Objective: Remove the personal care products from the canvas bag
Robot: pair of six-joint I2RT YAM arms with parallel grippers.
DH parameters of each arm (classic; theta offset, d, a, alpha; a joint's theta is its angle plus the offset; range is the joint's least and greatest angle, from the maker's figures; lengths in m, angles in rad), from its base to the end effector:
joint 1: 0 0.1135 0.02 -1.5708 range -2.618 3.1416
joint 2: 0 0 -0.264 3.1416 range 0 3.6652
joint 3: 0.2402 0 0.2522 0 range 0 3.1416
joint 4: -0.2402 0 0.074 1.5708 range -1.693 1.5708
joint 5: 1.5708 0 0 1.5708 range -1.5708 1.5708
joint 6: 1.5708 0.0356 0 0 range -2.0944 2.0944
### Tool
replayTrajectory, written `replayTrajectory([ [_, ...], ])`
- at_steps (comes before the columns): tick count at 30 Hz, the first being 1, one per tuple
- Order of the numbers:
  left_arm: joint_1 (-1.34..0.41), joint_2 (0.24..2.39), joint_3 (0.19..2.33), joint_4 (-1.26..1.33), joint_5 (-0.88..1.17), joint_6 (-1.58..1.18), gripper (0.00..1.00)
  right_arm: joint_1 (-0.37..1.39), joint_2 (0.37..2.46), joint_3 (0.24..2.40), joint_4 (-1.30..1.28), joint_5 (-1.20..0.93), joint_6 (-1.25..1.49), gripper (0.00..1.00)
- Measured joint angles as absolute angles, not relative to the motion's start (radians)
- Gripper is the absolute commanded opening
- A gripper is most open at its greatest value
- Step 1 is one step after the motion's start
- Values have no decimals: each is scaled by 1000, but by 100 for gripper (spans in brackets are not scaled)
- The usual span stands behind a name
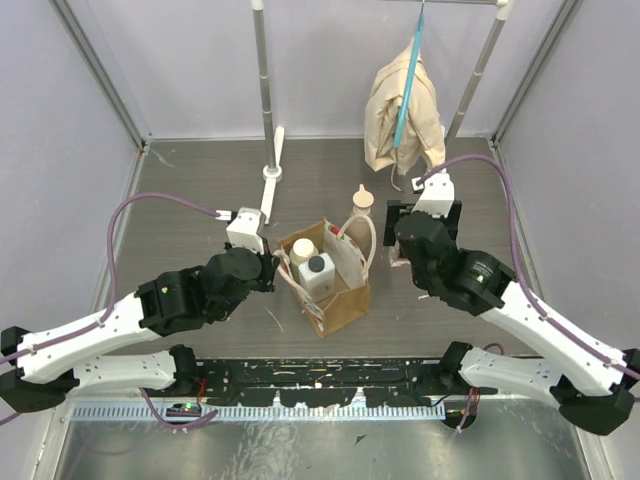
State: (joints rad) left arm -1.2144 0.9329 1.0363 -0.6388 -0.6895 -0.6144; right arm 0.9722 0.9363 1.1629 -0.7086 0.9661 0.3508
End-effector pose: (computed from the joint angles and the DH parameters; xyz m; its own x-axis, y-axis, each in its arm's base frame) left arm 0.0866 -0.1678 0.3588 -0.4522 -0.0601 -0.8899 0.3323 0.9146 -0.2306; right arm 0.1212 0.1258 0.3959 -0.2655 -0.0426 -0.9632 0.0344 0.9980 -0.0536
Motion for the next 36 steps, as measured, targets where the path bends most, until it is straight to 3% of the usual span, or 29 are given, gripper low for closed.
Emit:
replayTrajectory([
  [6, -1214, 939, 1035, -635, -685, -615, 9, 728, 956, 992, -672, 778, 357, 48],
  [14, -1214, 931, 1025, -635, -685, -620, 9, 635, 1031, 886, -567, 636, 353, 48],
  [18, -1214, 931, 1025, -635, -685, -624, 9, 611, 1049, 858, -516, 603, 356, 56],
  [25, -1214, 926, 1024, -635, -686, -629, 10, 590, 1056, 841, -493, 588, 357, 60],
  [30, -1214, 926, 1018, -635, -685, -631, 10, 585, 1058, 841, -493, 579, 357, 77],
  [36, -1214, 926, 1018, -635, -686, -634, 10, 585, 1065, 839, -497, 570, 357, 84],
])
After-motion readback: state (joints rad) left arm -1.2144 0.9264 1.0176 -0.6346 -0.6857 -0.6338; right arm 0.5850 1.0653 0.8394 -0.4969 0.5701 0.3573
